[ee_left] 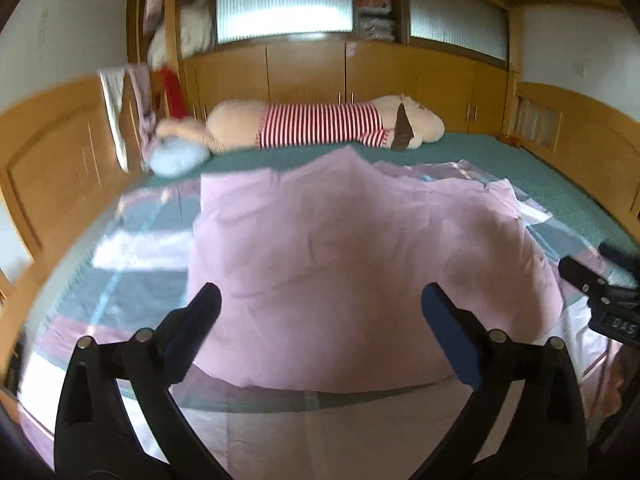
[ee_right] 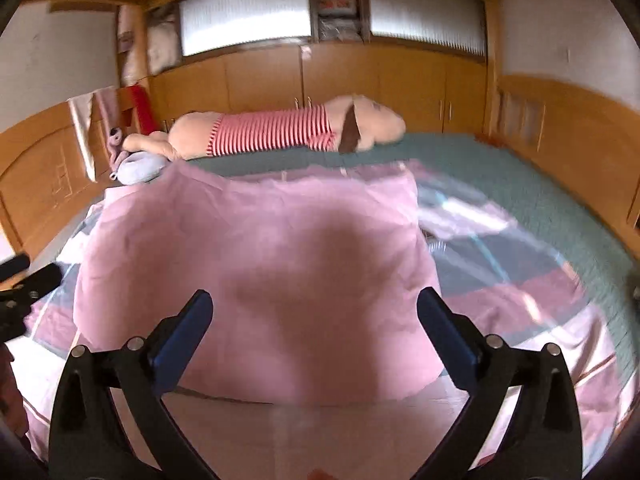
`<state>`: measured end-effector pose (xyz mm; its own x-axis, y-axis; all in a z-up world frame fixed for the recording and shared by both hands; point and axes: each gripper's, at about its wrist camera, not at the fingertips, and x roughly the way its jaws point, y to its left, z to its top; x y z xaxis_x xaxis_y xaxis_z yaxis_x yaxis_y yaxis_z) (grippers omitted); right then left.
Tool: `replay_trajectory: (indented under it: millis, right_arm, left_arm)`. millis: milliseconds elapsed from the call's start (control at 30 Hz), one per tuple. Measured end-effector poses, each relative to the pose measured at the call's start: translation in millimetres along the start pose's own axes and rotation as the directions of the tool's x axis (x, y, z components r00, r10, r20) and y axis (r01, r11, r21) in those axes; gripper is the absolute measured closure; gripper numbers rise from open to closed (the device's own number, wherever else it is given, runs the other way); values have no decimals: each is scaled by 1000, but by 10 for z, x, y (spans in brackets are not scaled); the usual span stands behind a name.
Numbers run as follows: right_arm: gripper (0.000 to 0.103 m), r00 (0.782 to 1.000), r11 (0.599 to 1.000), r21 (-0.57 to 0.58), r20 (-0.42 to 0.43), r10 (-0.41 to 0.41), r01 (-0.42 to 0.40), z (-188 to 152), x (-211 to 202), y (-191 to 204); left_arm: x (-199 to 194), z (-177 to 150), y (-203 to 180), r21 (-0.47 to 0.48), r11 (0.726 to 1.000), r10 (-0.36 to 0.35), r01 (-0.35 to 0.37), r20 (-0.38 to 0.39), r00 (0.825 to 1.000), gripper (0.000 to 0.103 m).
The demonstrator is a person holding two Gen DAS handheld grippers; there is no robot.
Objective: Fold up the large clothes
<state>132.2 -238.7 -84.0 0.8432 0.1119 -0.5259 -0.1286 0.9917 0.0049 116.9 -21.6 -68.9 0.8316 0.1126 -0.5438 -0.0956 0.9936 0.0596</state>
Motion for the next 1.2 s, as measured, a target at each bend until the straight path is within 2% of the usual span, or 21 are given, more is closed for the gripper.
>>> replay_trajectory:
  millis: [100, 267, 500, 933, 1200]
  right_arm:
    - [1, 997, 999, -36, 72, -15, 17, 30, -232, 120]
    - [1, 990, 999, -41, 139, -16, 22, -15, -419, 103]
    - [1, 993, 999, -38, 120, 5, 0, -55, -440, 111]
    - [1, 995, 999, -31, 101, 13, -10, -61, -404, 127]
    - [1, 995, 1000, -29, 96, 12, -9, -65, -404, 147]
  left_arm:
    - [-93, 8, -97, 24, 1000, 4, -4, 26, 1000, 2]
    - [-148, 10, -171, 2, 1000, -30, 29, 27, 999, 2]
    - [-248, -38, -389, 55, 998, 13, -18, 81, 997, 2]
    - [-265, -60, -377, 42, 999, -22, 20, 52, 998, 2]
    - [-254, -65, -345, 37, 999, -21, 19, 40, 999, 2]
